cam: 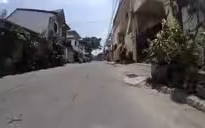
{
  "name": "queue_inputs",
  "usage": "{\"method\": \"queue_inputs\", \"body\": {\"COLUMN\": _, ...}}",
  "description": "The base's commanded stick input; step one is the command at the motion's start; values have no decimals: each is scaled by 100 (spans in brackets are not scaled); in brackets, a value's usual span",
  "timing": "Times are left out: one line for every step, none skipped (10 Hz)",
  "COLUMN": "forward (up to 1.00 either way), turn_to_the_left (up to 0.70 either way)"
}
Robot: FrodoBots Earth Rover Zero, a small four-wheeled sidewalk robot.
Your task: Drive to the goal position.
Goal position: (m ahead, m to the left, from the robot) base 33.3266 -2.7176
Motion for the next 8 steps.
{"method": "queue_inputs", "body": {"forward": 100, "turn_to_the_left": -16}}
{"method": "queue_inputs", "body": {"forward": 100, "turn_to_the_left": -34}}
{"method": "queue_inputs", "body": {"forward": 100, "turn_to_the_left": -40}}
{"method": "queue_inputs", "body": {"forward": 100, "turn_to_the_left": -40}}
{"method": "queue_inputs", "body": {"forward": 100, "turn_to_the_left": -37}}
{"method": "queue_inputs", "body": {"forward": 100, "turn_to_the_left": -24}}
{"method": "queue_inputs", "body": {"forward": 100, "turn_to_the_left": -3}}
{"method": "queue_inputs", "body": {"forward": 100, "turn_to_the_left": -2}}
